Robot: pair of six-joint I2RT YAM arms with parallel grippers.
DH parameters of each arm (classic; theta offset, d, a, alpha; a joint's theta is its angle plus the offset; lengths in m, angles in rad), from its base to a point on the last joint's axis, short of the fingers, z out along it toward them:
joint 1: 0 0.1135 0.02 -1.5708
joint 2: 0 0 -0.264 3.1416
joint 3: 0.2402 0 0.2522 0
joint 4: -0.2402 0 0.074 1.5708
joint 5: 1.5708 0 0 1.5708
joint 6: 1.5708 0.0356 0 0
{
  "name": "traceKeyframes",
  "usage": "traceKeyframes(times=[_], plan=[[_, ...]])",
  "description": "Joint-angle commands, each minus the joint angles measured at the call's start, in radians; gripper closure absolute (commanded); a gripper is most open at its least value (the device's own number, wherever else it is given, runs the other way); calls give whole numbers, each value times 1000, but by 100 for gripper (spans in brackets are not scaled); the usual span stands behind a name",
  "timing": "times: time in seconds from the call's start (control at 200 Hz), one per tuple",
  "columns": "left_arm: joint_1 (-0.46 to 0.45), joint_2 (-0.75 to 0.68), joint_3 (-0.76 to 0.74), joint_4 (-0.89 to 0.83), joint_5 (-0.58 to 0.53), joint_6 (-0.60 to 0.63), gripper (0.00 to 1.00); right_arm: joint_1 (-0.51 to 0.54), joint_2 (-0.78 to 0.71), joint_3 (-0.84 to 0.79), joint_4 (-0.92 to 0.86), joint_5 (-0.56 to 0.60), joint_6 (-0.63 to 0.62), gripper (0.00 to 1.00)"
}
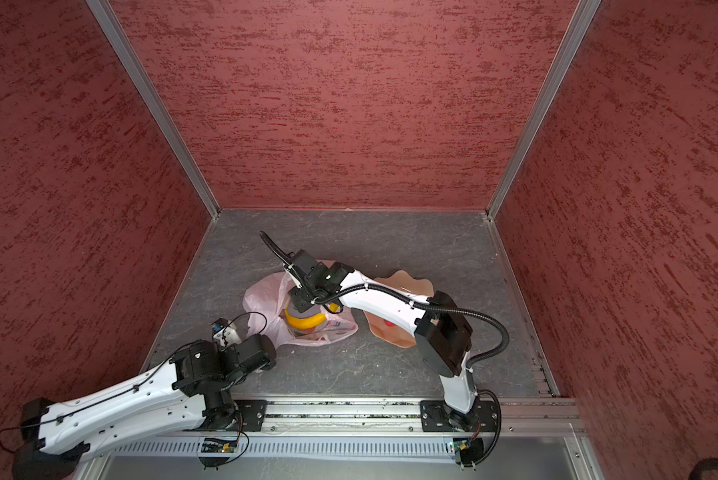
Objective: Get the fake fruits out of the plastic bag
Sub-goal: 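Lower the right gripper into the bag toward the yellow lemon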
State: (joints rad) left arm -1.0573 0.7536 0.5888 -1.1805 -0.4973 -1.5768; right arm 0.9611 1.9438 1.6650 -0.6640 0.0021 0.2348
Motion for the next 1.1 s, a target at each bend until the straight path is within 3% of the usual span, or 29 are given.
traceKeyframes(times=[0.0, 0.426, 0.731, 1.092], plan=[[17, 36, 15, 63, 7, 37, 88, -29, 37, 12, 12, 85, -22, 68], [176, 37, 27, 217, 61, 229, 88, -67, 117, 59, 70, 10, -58, 66], [181, 6, -3, 258, 83, 245, 88, -58, 122, 76, 84, -71, -10, 66], [166, -95, -95, 288, 109, 253, 89, -58, 188, 84, 196, -49, 8, 60]])
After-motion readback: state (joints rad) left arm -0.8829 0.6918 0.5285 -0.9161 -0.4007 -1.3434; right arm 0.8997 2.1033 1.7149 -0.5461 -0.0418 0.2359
